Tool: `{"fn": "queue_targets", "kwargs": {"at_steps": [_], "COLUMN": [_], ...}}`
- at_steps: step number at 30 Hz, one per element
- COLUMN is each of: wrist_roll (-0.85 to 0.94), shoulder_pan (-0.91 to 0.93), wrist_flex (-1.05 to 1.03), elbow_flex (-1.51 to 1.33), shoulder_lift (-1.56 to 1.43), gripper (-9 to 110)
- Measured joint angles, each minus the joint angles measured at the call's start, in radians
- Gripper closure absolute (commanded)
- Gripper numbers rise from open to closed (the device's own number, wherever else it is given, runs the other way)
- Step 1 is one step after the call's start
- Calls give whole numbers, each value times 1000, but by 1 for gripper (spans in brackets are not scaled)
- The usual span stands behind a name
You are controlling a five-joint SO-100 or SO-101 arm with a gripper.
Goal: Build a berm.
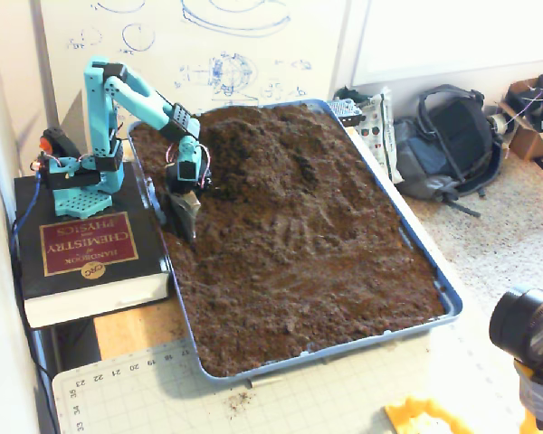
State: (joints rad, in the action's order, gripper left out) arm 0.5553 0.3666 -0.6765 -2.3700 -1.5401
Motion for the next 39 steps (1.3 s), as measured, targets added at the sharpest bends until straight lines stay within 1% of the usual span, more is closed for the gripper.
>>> {"fn": "queue_targets", "kwargs": {"at_steps": [1, 3, 5, 22, 25, 33, 39], "wrist_roll": [0, -3, -3, -3, -38, -206, -281], "shoulder_pan": [0, -15, -41, -92, -103, -153, -238], "wrist_flex": [12, 144, 196, 199, 199, 202, 218], "elbow_flex": [6, 46, 71, 219, 221, 244, 367], "shoulder_lift": [12, 112, 155, 273, 273, 265, 267], "gripper": [101, 101, 101, 101, 101, 101, 101]}}
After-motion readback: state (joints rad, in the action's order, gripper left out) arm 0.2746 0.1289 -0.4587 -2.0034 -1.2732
